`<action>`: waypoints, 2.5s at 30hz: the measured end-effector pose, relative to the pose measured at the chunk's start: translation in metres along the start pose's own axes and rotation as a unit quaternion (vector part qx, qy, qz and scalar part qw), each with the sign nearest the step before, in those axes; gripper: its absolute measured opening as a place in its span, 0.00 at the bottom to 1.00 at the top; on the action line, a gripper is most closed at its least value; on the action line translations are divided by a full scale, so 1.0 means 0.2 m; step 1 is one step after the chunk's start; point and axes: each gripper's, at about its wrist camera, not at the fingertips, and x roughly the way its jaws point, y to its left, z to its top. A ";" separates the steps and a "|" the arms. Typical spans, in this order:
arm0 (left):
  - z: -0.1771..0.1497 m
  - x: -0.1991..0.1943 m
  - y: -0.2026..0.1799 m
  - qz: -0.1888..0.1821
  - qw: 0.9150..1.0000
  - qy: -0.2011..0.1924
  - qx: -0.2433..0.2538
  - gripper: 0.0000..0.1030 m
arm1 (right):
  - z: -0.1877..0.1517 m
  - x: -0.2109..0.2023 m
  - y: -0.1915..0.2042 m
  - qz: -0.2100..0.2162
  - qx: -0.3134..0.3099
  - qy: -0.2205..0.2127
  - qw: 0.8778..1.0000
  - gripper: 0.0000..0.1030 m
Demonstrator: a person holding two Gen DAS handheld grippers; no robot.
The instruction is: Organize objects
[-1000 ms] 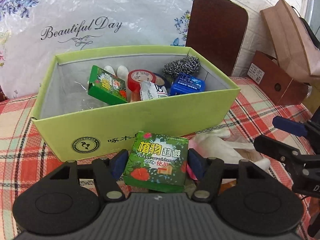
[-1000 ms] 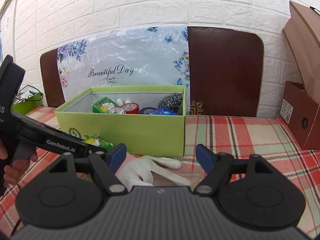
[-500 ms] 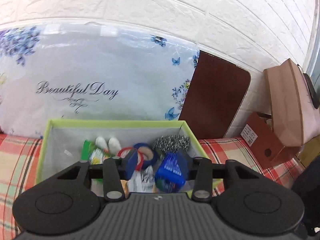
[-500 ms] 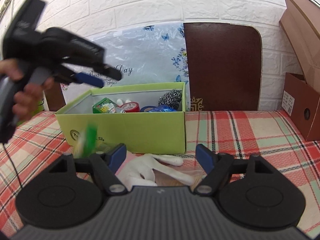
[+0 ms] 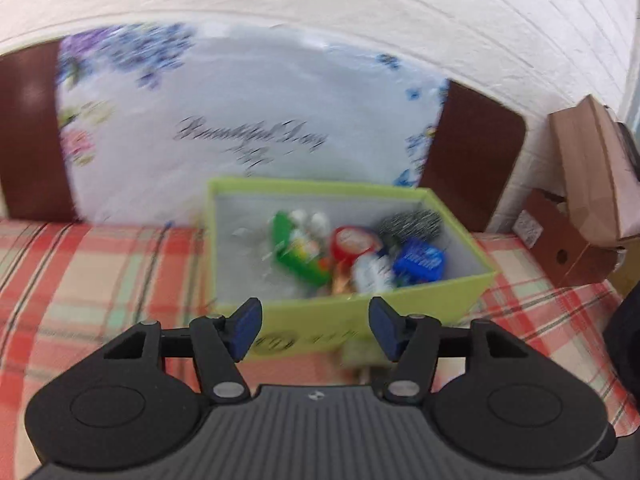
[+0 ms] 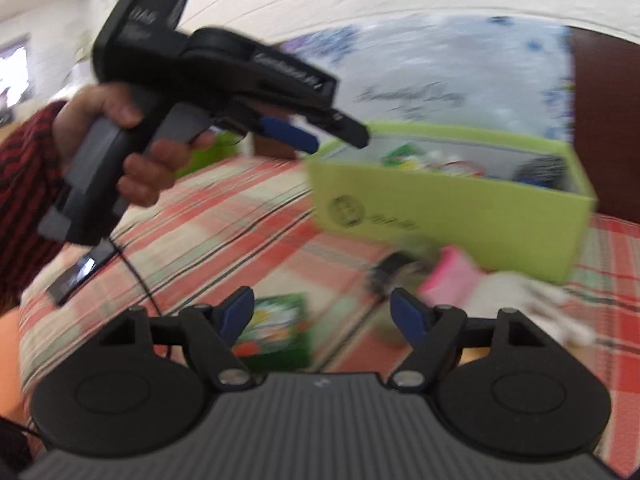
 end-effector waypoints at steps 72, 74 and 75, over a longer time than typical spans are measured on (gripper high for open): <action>-0.48 -0.11 -0.30 -0.019 0.999 0.021 -0.028 0.74 | -0.18 -0.51 -0.14 -0.211 0.147 -0.061 0.964 1.00; -0.48 -0.08 -0.33 -0.015 0.999 0.022 -0.019 0.73 | -0.22 -0.51 -0.13 -0.213 0.154 -0.055 0.963 0.97; -0.48 -0.06 -0.35 -0.015 1.000 0.021 -0.014 0.72 | -0.23 -0.51 -0.13 -0.214 0.157 -0.052 0.963 0.96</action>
